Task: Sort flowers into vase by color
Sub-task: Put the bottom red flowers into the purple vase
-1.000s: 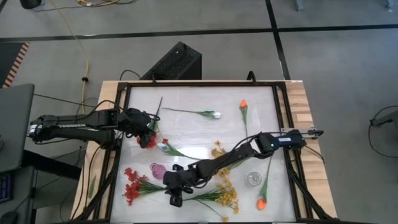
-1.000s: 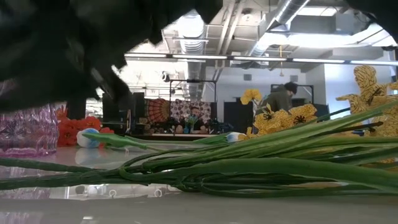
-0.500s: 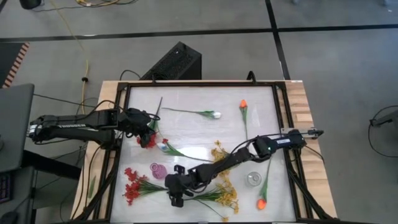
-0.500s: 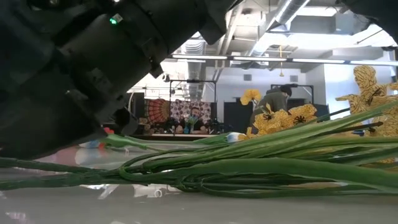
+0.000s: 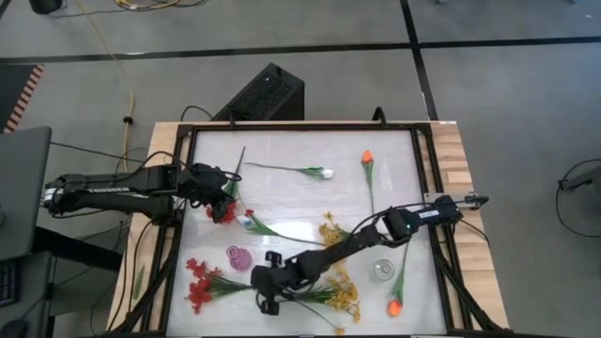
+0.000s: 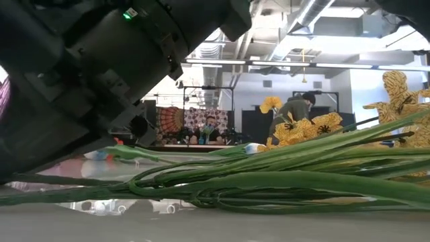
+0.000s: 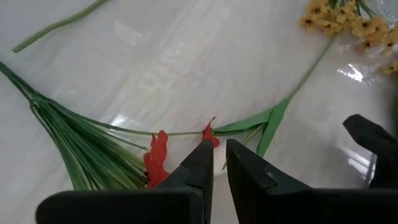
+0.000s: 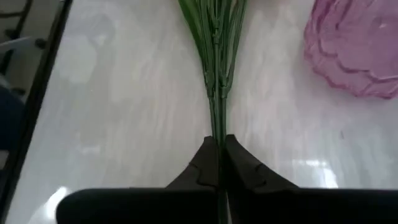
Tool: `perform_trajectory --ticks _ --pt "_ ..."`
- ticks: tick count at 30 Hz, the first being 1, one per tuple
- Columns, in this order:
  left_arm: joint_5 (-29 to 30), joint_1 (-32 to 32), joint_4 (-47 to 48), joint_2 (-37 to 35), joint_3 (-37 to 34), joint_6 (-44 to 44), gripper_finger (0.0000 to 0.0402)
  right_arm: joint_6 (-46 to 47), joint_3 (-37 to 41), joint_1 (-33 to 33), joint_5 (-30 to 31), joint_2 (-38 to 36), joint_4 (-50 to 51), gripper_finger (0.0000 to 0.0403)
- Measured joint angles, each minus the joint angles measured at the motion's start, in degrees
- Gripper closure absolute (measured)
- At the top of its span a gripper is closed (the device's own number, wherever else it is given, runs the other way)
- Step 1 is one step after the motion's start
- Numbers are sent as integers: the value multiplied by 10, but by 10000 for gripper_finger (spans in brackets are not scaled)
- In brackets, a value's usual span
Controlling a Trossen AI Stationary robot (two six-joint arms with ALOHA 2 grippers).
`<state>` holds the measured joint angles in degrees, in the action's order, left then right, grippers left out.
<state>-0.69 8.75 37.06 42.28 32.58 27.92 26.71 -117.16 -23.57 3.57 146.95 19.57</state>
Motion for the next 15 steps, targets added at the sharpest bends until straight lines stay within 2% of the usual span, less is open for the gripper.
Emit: perform_trajectory --ticks 9,13,15 --pt "0 0 -1 0 0 12 370 -80 7 11 -36 -78 160 373" --pt "1 0 -7 0 0 13 370 -105 6 31 -49 -125 194 373" --pt "7 0 -7 0 0 14 370 -130 6 42 -63 -148 180 373"
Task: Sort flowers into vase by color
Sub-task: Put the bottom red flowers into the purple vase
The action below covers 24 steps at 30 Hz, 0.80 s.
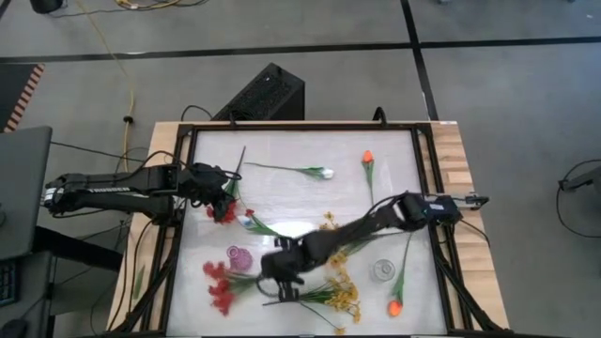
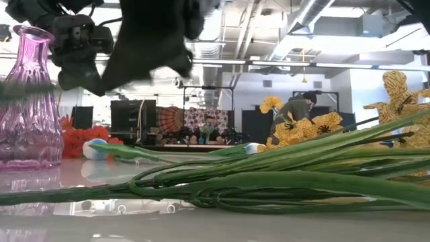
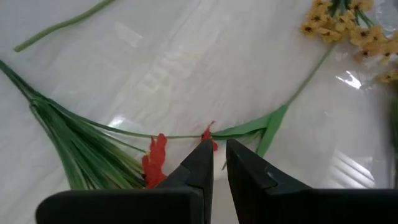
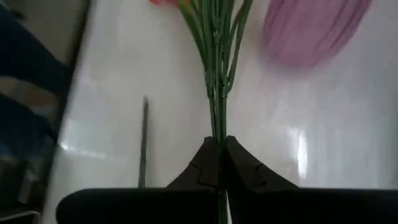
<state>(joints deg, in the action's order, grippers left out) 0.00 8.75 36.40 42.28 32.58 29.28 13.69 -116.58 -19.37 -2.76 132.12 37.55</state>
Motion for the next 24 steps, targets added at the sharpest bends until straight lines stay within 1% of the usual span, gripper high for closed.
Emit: perform_trajectory --ticks 5,7,9,11,12,15,17,18,20,24 --pt "15 0 1 0 0 3 370 -77 14 21 -39 -66 -8 373" --pt "23 0 1 0 0 6 370 -104 49 33 -73 -98 -36 373" --pt "32 0 2 0 0 13 370 -116 101 51 -123 -135 -96 373" --pt "42 0 3 0 0 28 370 -113 163 75 -171 -176 -191 373" --pt "47 0 3 0 0 36 370 -104 197 86 -187 -197 -255 373" --pt "63 0 3 0 0 57 370 -63 290 112 -212 -239 -491 373" --pt "71 0 3 0 0 73 370 -35 333 120 -213 -243 -644 373" --pt "77 0 3 0 0 80 370 -24 349 122 -214 -240 -715 373" --pt "85 0 3 0 0 94 370 -11 360 124 -214 -219 -815 373" --pt "101 0 2 0 0 110 370 15 351 123 -214 -166 -940 373"
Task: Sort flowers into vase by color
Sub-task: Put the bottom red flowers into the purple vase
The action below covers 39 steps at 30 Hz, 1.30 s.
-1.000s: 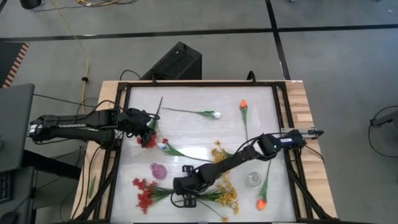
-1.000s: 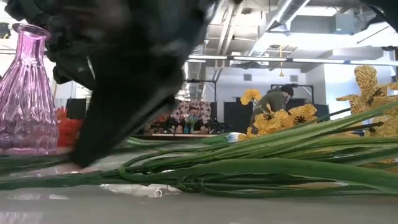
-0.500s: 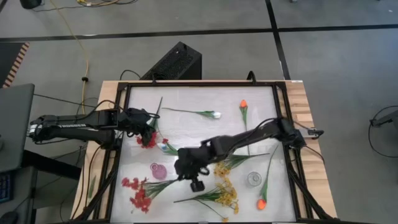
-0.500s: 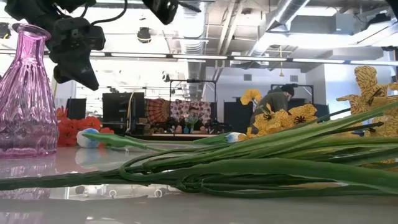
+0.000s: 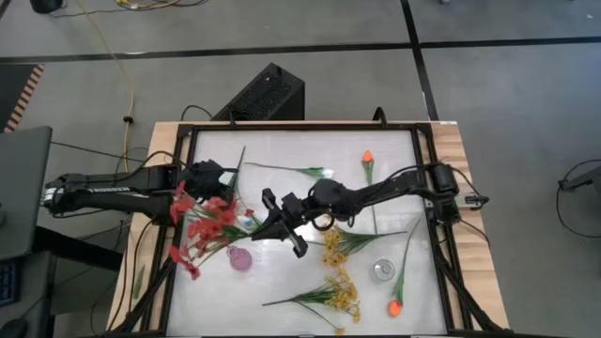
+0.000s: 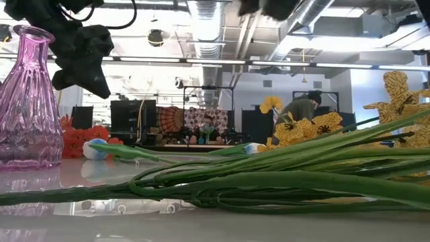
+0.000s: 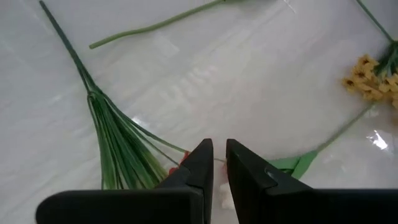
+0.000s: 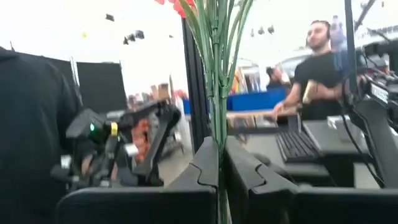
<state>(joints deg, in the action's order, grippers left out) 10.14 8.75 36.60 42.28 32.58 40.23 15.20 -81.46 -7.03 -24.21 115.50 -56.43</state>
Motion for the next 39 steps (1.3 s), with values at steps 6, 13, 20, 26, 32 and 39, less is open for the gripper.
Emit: perform_trajectory --ticks 6,13,20,26,32,39 --pt "5 0 1 0 0 1 370 56 -34 12 -2 73 -129 373" --pt "19 0 2 0 0 0 370 74 -156 0 10 192 -161 373" --pt "-26 0 20 0 0 -73 370 14 -286 -22 167 292 -157 373" --pt "-29 0 62 0 0 -78 370 14 -337 -40 218 353 -137 373" --pt "-23 0 77 0 0 -54 370 -3 -342 -46 228 358 -141 373" --pt "-24 0 77 0 0 -41 370 -5 -338 -44 227 358 -139 373"
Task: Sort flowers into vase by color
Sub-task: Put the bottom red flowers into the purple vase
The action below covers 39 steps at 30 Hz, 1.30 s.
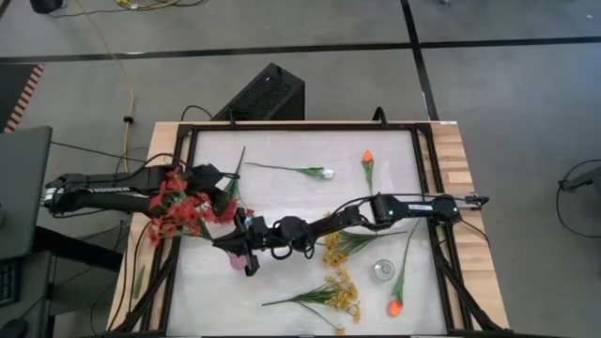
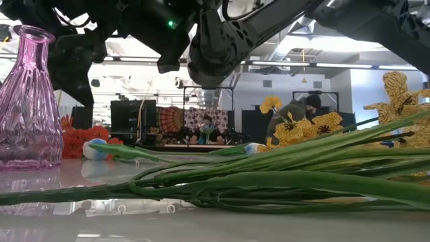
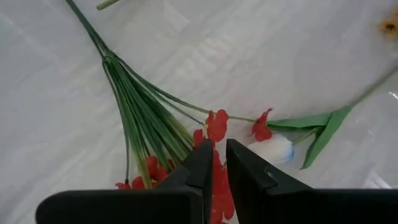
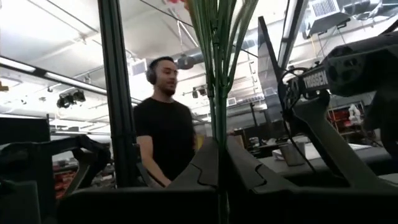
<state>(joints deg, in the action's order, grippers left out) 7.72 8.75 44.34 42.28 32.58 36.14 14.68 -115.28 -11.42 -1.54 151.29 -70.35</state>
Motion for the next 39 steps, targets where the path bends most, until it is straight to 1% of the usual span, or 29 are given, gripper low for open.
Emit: perform_trajectory --ticks 4,8,16,23,27,31,33,36,39 --pt "-4 0 2 0 0 1 370 3 23 3 0 0 -2 373" --pt "-4 0 12 0 0 1 370 3 42 2 17 0 -6 373" --pt "-4 0 16 0 0 1 370 3 49 3 17 0 4 373" --pt "-4 0 16 0 0 1 370 4 49 6 -2 0 17 373" --pt "-13 0 17 0 0 1 370 5 50 11 -23 -1 20 373" --pt "-15 0 17 0 0 1 370 17 50 11 -26 -2 25 348" --pt "-20 0 17 0 0 1 370 43 50 14 -43 -2 31 335" --pt "-20 0 17 0 0 1 370 68 50 21 -101 -2 35 320" --pt "-20 0 17 0 0 1 370 87 50 27 -139 -2 35 307"
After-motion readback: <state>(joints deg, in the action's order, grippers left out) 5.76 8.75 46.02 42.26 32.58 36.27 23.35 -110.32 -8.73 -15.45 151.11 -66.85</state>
